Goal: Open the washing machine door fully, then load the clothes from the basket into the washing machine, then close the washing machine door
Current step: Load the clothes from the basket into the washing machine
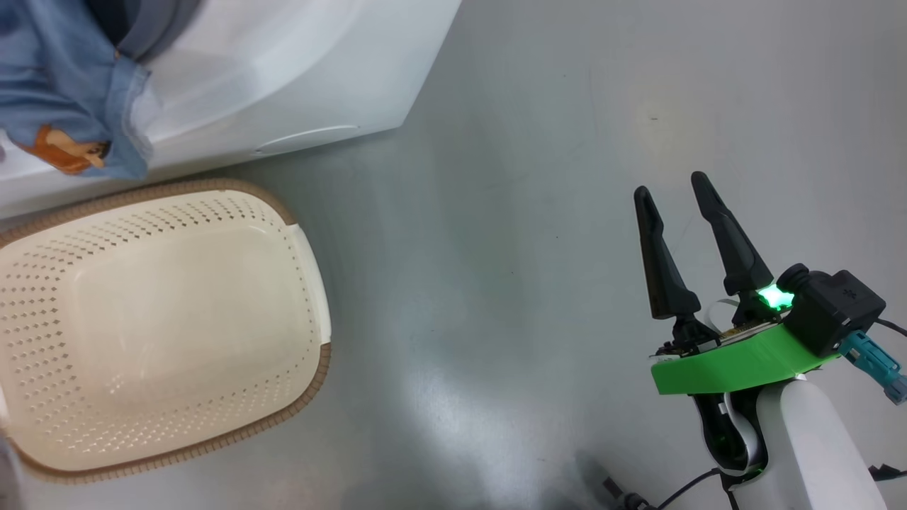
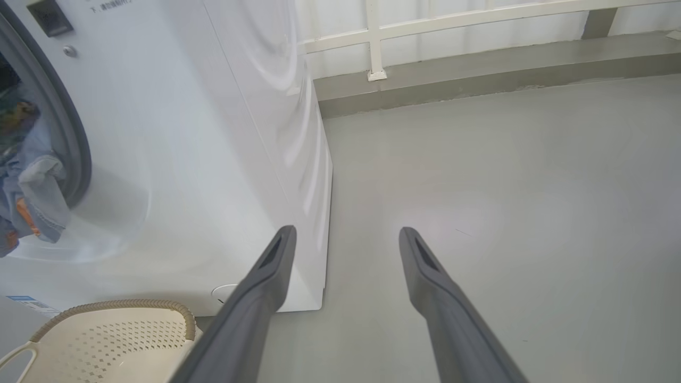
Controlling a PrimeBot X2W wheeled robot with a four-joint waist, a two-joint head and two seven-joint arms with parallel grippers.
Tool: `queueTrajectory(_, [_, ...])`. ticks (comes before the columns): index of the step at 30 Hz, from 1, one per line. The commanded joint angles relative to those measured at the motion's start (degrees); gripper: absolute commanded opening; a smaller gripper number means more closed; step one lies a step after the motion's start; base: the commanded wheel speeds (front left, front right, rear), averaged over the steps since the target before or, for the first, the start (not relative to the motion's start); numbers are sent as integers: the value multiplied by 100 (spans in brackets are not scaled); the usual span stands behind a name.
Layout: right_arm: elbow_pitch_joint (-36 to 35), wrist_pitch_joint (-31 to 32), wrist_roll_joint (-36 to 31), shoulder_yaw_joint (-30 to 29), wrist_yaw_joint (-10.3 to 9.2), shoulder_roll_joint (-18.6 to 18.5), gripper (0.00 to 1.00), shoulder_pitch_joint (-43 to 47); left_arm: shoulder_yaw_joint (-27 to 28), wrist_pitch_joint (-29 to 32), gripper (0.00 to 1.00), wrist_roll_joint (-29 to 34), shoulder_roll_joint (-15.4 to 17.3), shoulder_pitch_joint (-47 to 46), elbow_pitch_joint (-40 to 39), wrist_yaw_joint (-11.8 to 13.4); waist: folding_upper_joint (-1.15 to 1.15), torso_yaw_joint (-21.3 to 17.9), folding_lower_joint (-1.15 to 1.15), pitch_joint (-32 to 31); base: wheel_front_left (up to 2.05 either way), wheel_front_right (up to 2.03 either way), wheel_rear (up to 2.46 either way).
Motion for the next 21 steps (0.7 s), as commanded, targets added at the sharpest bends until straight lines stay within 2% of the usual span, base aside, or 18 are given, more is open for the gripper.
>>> queueTrajectory(1, [-128,-43,28,124,48,5,100,70,62,-29,0,68,199,142,81,-21,0,12,0,-10,0,0,0])
queueTrajectory(4, [-118,-43,26,121,48,6,100,65,6,-29,0,154,212,81,504,-44,0,30,0,-27,0,0,0])
queueTrajectory(5, [-113,-43,25,118,48,2,100,68,-49,-29,10,176,209,52,754,-50,0,41,0,-43,0,0,0])
queueTrajectory(6, [-109,-43,24,115,48,-2,100,72,-139,-19,34,219,217,7,1010,-55,0,51,0,-58,0,0,0])
queueTrajectory(7, [-105,-43,24,114,48,-6,100,76,-229,47,47,273,236,-45,1268,-59,0,59,0,-71,0,0,0])
queueTrajectory(9, [-101,-43,22,113,48,-12,100,82,-355,104,94,319,242,-167,1646,-65,0,78,0,-93,0,0,0])
queueTrajectory(10, [-100,-43,20,112,48,-13,100,86,-374,127,100,291,228,-216,1802,-68,0,88,0,-103,0,0,0])
queueTrajectory(15, [-108,-43,11,101,48,-24,100,102,-535,89,100,217,198,-385,2230,-77,0,137,0,-139,0,0,0])
queueTrajectory(21, [-120,-43,4,70,48,-54,100,111,-731,8,100,-60,115,-385,2268,-79,0,194,0,-196,0,0,0])
